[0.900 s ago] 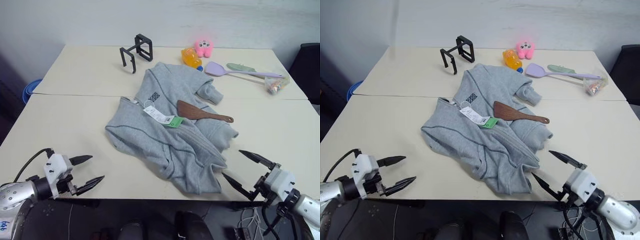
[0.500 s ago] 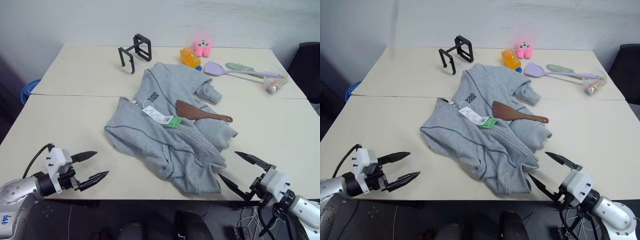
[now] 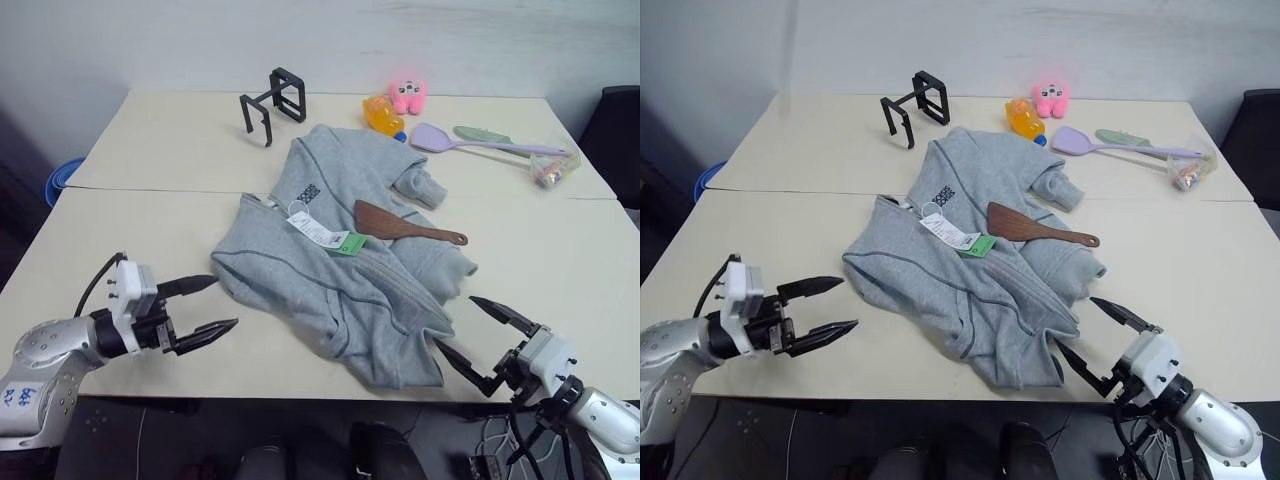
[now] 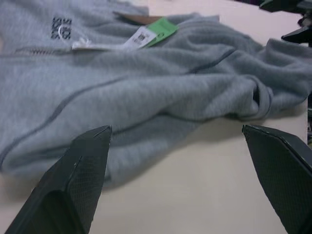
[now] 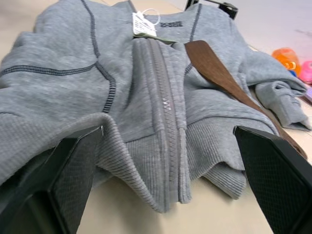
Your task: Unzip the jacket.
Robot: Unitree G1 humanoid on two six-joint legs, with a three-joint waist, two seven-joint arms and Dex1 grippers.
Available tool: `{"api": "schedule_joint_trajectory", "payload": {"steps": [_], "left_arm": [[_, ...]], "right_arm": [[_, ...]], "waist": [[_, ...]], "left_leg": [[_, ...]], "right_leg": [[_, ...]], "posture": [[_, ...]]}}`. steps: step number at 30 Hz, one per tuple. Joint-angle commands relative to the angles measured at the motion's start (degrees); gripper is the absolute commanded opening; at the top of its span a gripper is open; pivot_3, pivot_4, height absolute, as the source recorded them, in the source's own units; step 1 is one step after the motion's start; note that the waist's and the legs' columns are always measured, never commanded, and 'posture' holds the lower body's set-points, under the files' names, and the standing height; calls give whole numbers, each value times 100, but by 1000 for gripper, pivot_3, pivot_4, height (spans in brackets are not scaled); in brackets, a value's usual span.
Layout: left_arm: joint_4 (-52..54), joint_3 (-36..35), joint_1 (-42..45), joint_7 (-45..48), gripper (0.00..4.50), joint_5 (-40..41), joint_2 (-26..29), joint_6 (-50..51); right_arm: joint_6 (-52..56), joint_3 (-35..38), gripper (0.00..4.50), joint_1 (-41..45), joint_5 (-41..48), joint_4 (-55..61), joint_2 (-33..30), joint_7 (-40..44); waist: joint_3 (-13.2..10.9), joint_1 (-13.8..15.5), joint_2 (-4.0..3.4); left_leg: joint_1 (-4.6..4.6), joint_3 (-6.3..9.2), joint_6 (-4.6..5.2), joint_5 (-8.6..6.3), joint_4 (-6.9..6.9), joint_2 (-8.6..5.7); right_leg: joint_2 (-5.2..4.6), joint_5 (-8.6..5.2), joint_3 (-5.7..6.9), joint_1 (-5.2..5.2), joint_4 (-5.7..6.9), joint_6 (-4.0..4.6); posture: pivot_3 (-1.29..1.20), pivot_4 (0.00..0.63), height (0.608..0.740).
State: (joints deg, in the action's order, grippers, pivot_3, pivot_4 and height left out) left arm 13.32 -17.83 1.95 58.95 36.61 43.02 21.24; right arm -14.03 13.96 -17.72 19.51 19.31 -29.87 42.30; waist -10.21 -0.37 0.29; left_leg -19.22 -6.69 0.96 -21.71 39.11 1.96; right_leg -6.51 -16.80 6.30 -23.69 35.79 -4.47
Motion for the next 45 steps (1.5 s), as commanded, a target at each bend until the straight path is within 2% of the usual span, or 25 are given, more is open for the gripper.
{"api": "schedule_joint_trajectory", "payload": {"steps": [1,4,8,12,16,19,24,28,34,36,39,40,42,45], "left_arm": [[23,-122,432,-175,4500,555,-98,418],[-15,-135,943,-417,4500,839,-248,736],[-276,370,1071,-235,4500,122,-272,269],[-372,574,1147,-389,4500,-98,-591,-22],[-258,648,1131,-555,4500,-160,-811,-89],[-180,645,1073,-646,4500,-158,-867,-103],[-99,621,961,-773,4500,-170,-912,-149],[-27,628,877,-841,4500,-167,-948,-188],[-38,650,817,-837,4500,-188,-948,-243],[-49,668,810,-803,4500,-188,-940,-265],[-62,675,795,-748,4500,-185,-928,-292],[-96,680,809,-726,4500,-194,-924,-306],[-183,689,860,-698,4500,-213,-922,-333],[-295,728,934,-679,4500,-248,-958,-377]], "right_arm": [[894,48,4473,957,391,762,-134,-611],[2540,-435,4473,2122,255,867,-748,-728],[3003,-1354,4473,3449,-822,-26,-1139,-676],[2788,-2014,4473,4465,-1540,-1214,-942,-674],[3014,-2416,4473,5399,-1838,-2347,-486,-654],[2924,-2653,4473,5810,-2119,-3010,-339,-539],[2898,-2626,4473,6077,-2339,-3740,-233,-653],[2983,-2405,3595,6039,-2182,-3615,-320,-549],[3322,-2012,1403,5738,-1661,-3335,-491,16],[3418,-1838,793,5714,-1453,-3226,-458,143],[3757,-1746,793,5702,-1296,-2981,-498,286],[3956,-1711,957,5678,-1254,-2829,-507,283],[3960,-1759,1429,5637,-1397,-2689,-544,195],[3753,-1981,2425,5529,-1757,-2676,-610,87]], "waist": [[0,-55,0],[-2,-96,-1],[0,-106,-1],[-3,-100,4],[-3,-120,4],[-3,-125,4],[-3,-115,4],[-3,-121,4],[-3,-114,4],[-3,-117,4],[-3,-120,4],[-3,-123,4],[-3,-121,4],[-3,-118,4]], "left_leg": [[0,-3,-2,1,1,2],[0,-4,5,9,12,-3],[-4,14,-12,11,-2,6],[-30,11,-2,12,2,-11],[-50,7,16,19,18,-20],[-50,10,13,20,19,-14],[-59,23,13,20,19,-17],[-58,23,13,21,27,-15],[-64,29,13,21,29,-14],[-65,30,13,21,29,-14],[-66,30,12,21,29,-13],[-66,30,12,21,29,-11],[-67,30,11,21,29,-10],[-68,31,10,22,30,-12]], "right_leg": [[1,0,-3,0,7,-1],[-4,2,-9,-2,6,-4],[9,-4,16,-4,16,6],[10,-3,21,-15,10,6],[6,6,19,-23,8,-11],[2,7,20,-23,10,-12],[-4,7,30,-24,9,-12],[-5,7,30,-21,11,-13],[-5,7,35,-22,10,-13],[-4,7,37,-22,9,-13],[-3,7,38,-23,10,-13],[-3,7,38,-23,10,-13],[-2,7,38,-24,10,-13],[-3,7,39,-25,10,-13]], "posture": [[0,150,740],[0,150,740],[0,150,740],[0,150,740],[0,150,740],[0,150,740],[0,150,740],[0,150,740],[0,150,740],[0,150,740],[0,150,740],[0,150,740],[0,150,740],[0,150,740]]}}
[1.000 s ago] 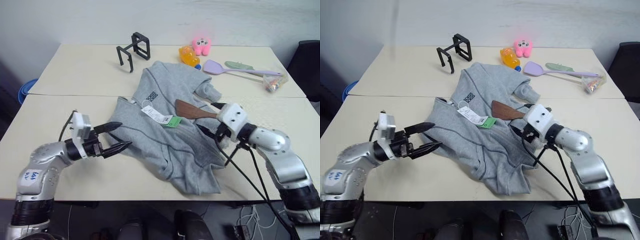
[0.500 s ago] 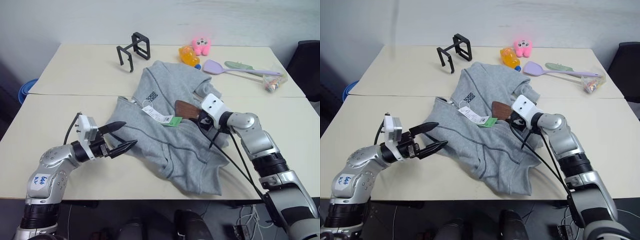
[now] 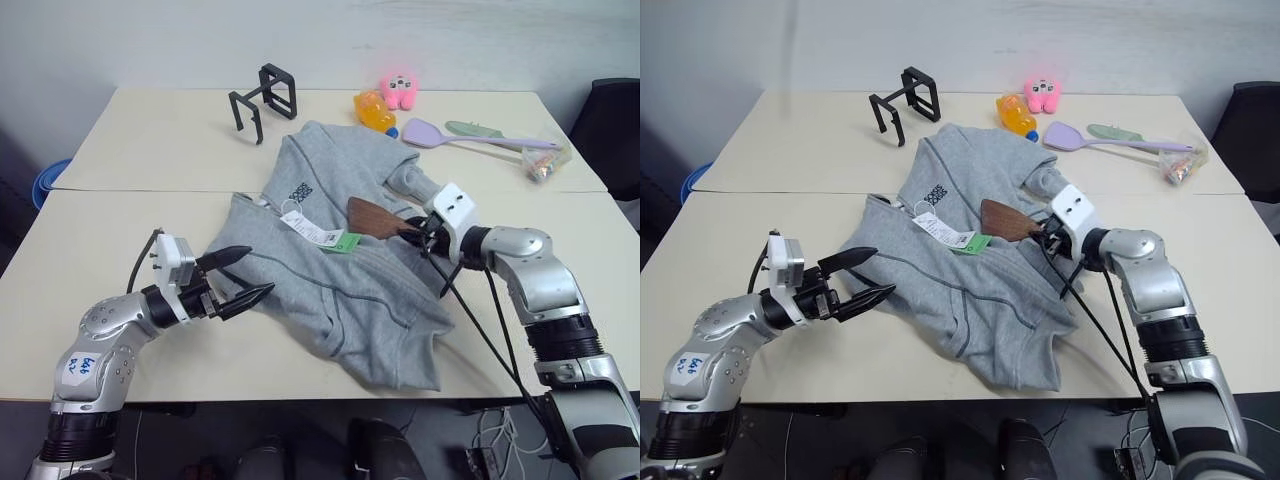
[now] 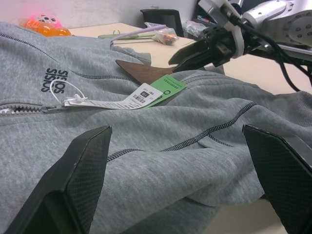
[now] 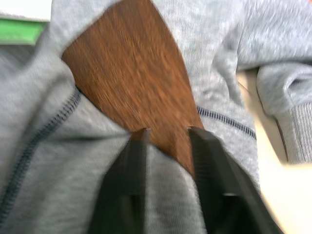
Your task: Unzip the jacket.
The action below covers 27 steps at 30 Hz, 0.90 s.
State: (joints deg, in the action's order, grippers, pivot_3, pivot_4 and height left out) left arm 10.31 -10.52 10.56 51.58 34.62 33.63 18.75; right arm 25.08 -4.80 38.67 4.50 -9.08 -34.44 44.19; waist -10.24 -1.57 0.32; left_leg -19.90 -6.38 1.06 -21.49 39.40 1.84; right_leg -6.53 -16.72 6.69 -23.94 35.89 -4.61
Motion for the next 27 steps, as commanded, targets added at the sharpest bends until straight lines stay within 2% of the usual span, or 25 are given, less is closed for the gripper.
{"api": "schedule_joint_trajectory", "payload": {"steps": [1,3,8,19,22,27], "left_arm": [[-17,18,91,59,4500,-60,-34,-139],[-52,67,142,44,4500,-78,-79,-146],[-102,96,177,59,4500,-121,-148,-169],[-197,168,265,89,4500,-172,-224,-189],[-194,178,289,69,4500,-183,-240,-178],[-148,185,293,7,4500,-189,-283,-158]], "right_arm": [[-216,-148,2760,-134,-344,150,-156,-147],[-236,-178,3409,-120,-476,61,-122,-268],[-181,-143,3409,7,-483,-290,-26,-319],[-781,270,3409,730,-138,-1776,451,-443],[-954,216,2832,853,-262,-2016,441,-509],[-1203,216,1168,923,-257,-2221,458,-442]], "waist": [[0,13,0],[0,13,0],[0,3,0],[0,-2,0],[0,-4,0],[0,-6,0]], "left_leg": [[0,0,0,0,0,-1],[-3,4,0,0,1,-5],[-27,16,0,0,18,-3],[-31,19,1,1,24,-3],[-32,20,1,1,25,-4],[-32,21,1,1,25,-2]], "right_leg": [[0,0,0,0,0,0],[-1,0,3,0,0,0],[8,0,20,-9,1,-1],[11,0,22,-9,5,-1],[9,0,23,-9,5,-1],[8,0,22,-9,5,-1]], "posture": [[0,150,740],[0,150,740],[0,150,740],[0,150,740],[0,150,740],[0,150,740]]}}
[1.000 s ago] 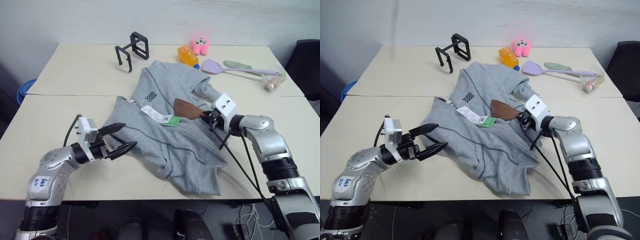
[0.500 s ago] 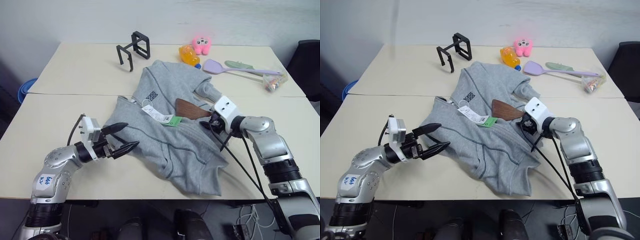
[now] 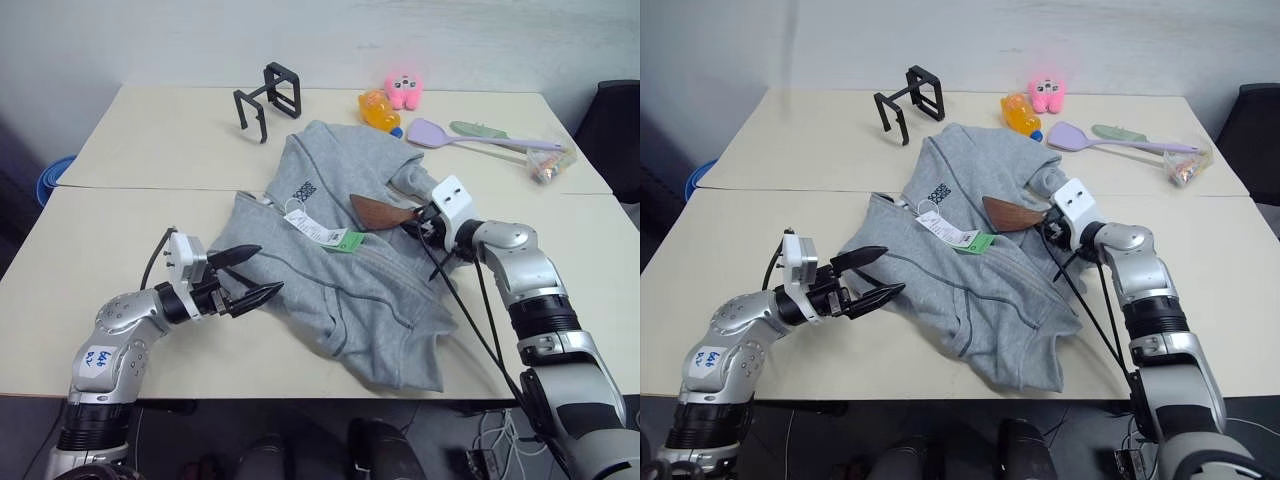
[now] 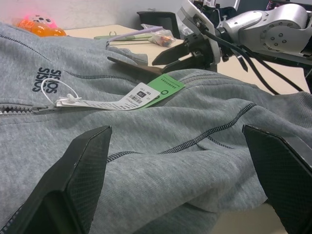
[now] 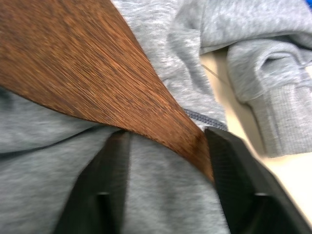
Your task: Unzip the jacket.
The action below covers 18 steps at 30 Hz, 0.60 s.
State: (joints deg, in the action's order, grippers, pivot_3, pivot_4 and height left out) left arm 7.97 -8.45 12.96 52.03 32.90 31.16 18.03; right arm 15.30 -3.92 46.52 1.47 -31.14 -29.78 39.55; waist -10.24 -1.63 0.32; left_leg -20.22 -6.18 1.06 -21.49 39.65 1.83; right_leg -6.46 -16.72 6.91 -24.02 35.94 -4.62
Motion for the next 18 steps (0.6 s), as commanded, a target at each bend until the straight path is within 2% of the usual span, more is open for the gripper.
{"api": "schedule_joint_trajectory", "payload": {"steps": [1,4,9,12,15,18], "left_arm": [[96,-20,50,-46,4500,-18,-42,-83],[94,-15,65,-61,4500,-27,-58,-84],[87,-22,84,-90,4500,-51,-82,-102],[93,-36,82,-98,4500,-51,-79,-97],[95,-67,57,-96,4500,-65,-42,-108],[82,-112,34,-96,4500,-75,-12,-119]], "right_arm": [[-317,135,872,130,58,-38,-8,46],[-798,106,49,18,19,-8,-50,100],[-2002,127,49,-396,-134,213,-142,-54],[-2516,167,49,-697,33,429,-213,282],[-2830,96,545,-870,-64,752,-333,382],[-2674,88,1561,-933,-151,938,-289,238]], "waist": [[0,-1,0],[0,0,0],[0,6,0],[0,11,0],[0,6,0],[0,-1,0]], "left_leg": [[0,-1,0,0,0,0],[0,0,0,0,0,0],[0,0,0,0,0,1],[-1,1,0,0,0,-3],[-1,1,0,0,1,0],[0,1,-2,1,1,4]], "right_leg": [[0,0,0,0,0,0],[-1,0,0,0,0,0],[0,0,0,0,0,0],[0,0,1,0,0,0],[0,0,0,0,-1,-1],[-2,0,0,0,-1,-1]], "posture": [[0,150,740],[0,150,740],[0,150,740],[0,150,740],[0,150,740],[0,150,740]]}}
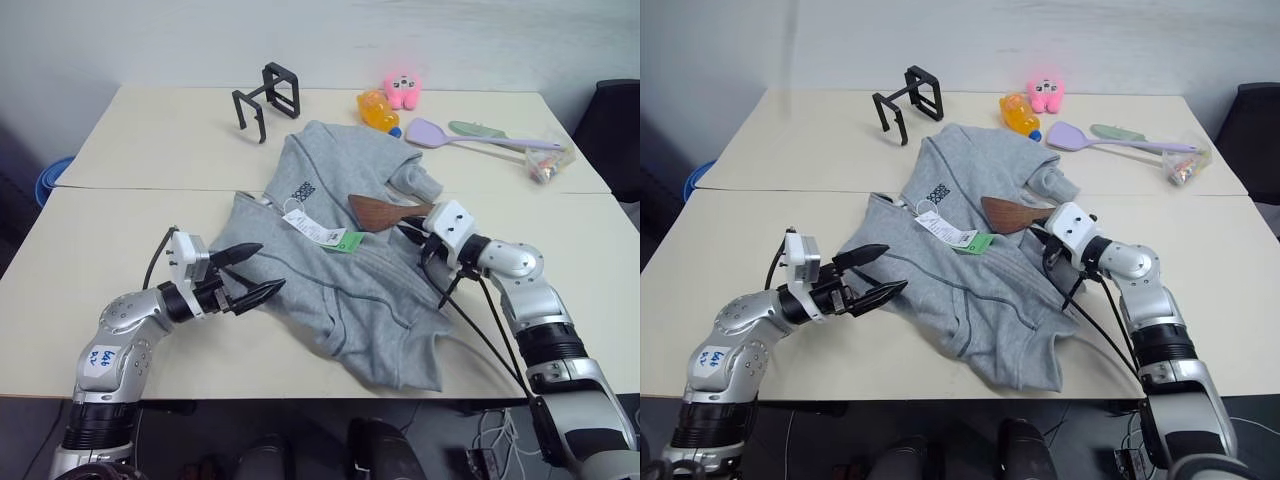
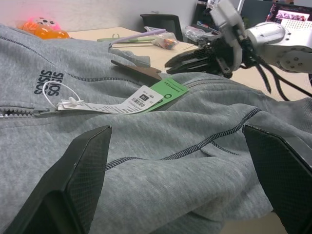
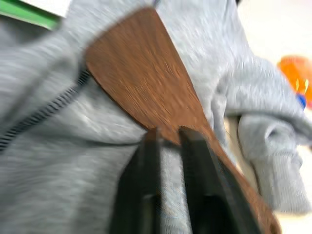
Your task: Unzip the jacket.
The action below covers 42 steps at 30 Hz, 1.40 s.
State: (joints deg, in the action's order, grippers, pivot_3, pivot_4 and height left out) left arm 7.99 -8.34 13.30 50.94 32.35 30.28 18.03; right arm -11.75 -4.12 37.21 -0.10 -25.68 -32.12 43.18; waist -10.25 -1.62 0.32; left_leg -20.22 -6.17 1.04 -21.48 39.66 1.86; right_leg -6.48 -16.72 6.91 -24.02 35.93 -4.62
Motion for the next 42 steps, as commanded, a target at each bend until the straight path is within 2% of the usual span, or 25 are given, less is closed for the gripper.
{"api": "schedule_joint_trajectory", "payload": {"steps": [1,3,5,7,9,15,19,23,30,33,42], "left_arm": [[74,-132,-6,16,4500,-28,89,-122],[70,-147,-21,14,4500,-38,101,-127],[58,-176,-37,7,4500,-44,111,-135],[44,-191,-52,17,4500,-50,117,-146],[34,-205,-58,20,4500,-52,115,-149],[24,-239,-122,15,4500,-73,99,-216],[52,-269,-174,8,4500,-75,95,-247],[69,-282,-184,61,4500,-45,97,-286],[165,-245,45,88,4500,32,67,-297],[158,-217,130,76,4500,16,60,-273],[237,-142,255,91,4500,14,26,-234]], "right_arm": [[347,136,1904,-20,218,651,104,-107],[861,99,2681,-54,509,1158,328,-32],[1506,-10,3251,-51,652,1655,570,-72],[1969,-150,3969,-22,578,1896,734,-146],[2345,-278,4474,-1,462,1974,845,-221],[2527,-523,4474,410,-324,1333,1420,-1346],[2470,-320,4474,492,-346,1176,1566,-1795],[2676,-59,4474,512,-170,1228,1620,-1983],[2777,-232,4474,335,-555,1211,1355,-2107],[2703,-268,3928,277,-682,1218,1272,-2136],[2607,-365,1063,62,-1039,1403,974,-2084]], "waist": [[0,-3,0],[0,-12,0],[0,-9,-1],[0,2,-2],[0,12,-1],[0,1,-2],[0,1,-2],[0,-1,-2],[0,0,-2],[0,-2,-2],[0,0,-2]], "left_leg": [[0,0,0,0,0,1],[1,0,-3,1,0,7],[0,0,-5,1,0,9],[0,2,-6,1,1,11],[0,4,-5,1,3,6],[-6,15,-4,1,8,-1],[-9,19,-5,1,7,-4],[-10,20,-4,1,7,-2],[-10,21,-4,1,7,-1],[-10,20,-4,2,7,-3],[-11,20,-4,1,7,-2]], "right_leg": [[-1,0,0,0,0,0],[0,0,-1,0,0,0],[1,0,-1,0,0,0],[1,0,0,0,1,0],[-1,0,0,0,2,0],[-6,0,8,1,3,0],[-2,0,15,1,3,1],[0,0,17,1,3,1],[-1,0,17,1,3,1],[0,0,16,1,3,0],[2,0,17,1,2,0]], "posture": [[0,150,740],[0,150,740],[0,150,740],[0,150,740],[0,150,740],[0,150,740],[0,150,740],[0,150,740],[0,150,740],[0,150,740],[0,150,740]]}}
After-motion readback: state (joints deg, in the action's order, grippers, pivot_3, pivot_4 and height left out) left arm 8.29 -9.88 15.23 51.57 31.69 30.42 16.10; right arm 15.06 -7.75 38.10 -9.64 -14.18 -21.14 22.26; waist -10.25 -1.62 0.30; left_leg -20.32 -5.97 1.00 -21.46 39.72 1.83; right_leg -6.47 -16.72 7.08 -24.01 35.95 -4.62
